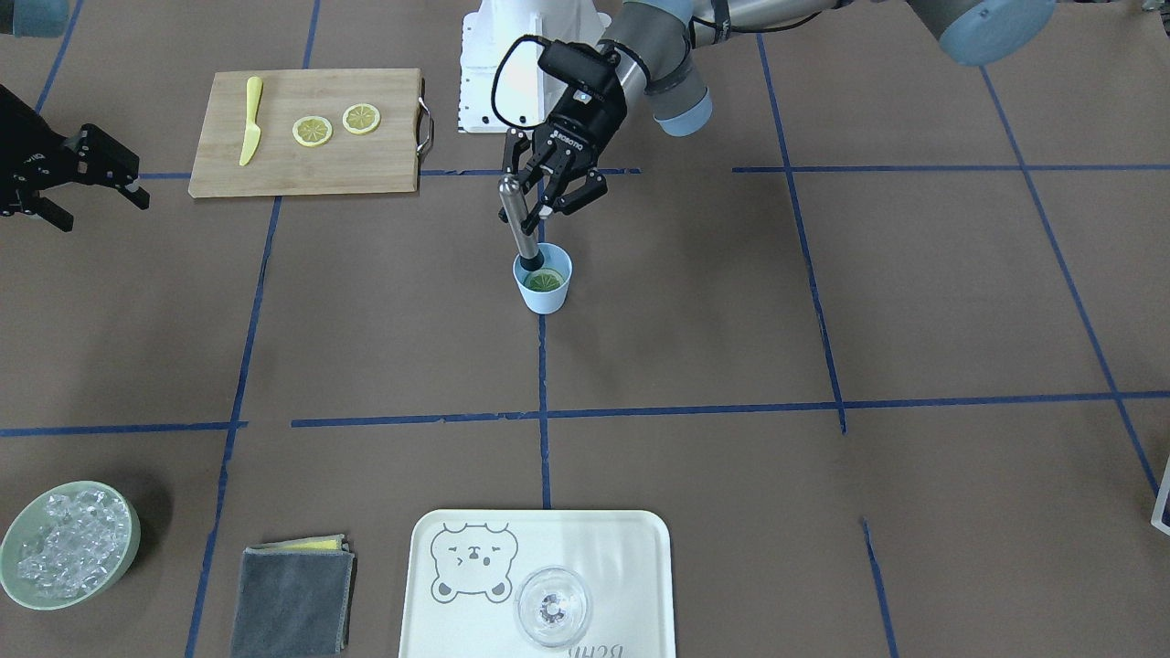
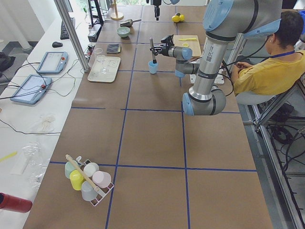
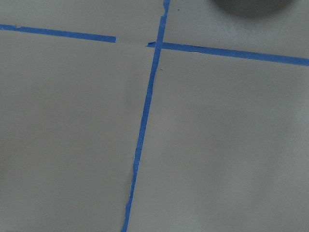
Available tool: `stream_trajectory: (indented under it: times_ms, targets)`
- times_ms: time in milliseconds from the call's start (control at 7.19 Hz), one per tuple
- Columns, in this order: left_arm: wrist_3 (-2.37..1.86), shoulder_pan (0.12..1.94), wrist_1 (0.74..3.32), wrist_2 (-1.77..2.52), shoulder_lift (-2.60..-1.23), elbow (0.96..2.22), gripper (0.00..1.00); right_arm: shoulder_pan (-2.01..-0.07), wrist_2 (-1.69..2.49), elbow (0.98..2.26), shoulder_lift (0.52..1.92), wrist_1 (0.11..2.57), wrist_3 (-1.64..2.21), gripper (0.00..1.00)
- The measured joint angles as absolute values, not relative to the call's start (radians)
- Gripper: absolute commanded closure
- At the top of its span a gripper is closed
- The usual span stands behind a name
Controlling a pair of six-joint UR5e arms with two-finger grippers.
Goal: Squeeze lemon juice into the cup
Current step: 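Press the muddler down into the cup onto the lemon with the left gripper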
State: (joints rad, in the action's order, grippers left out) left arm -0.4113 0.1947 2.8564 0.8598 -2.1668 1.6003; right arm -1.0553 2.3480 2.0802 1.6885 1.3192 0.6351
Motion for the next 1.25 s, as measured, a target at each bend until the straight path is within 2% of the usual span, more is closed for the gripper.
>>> stream_trajectory:
  times_ms: [557,835,1252]
  targets:
    - [-0.392,0.235,2.671,0.878,-2.168,1.826,1.0,-1.07,2.363,2.079,1.693,1.319,0.636,0.0]
    - [-0.4,0.255,2.461,0.879,-2.173,1.918,1.0,-1.071,2.363,2.077,1.694,1.32,0.637,0.0]
    - [-0.402,0.286,2.253,0.908,-2.129,1.964,1.0,-1.073,2.364,2.078,1.694,1.32,0.637,0.0]
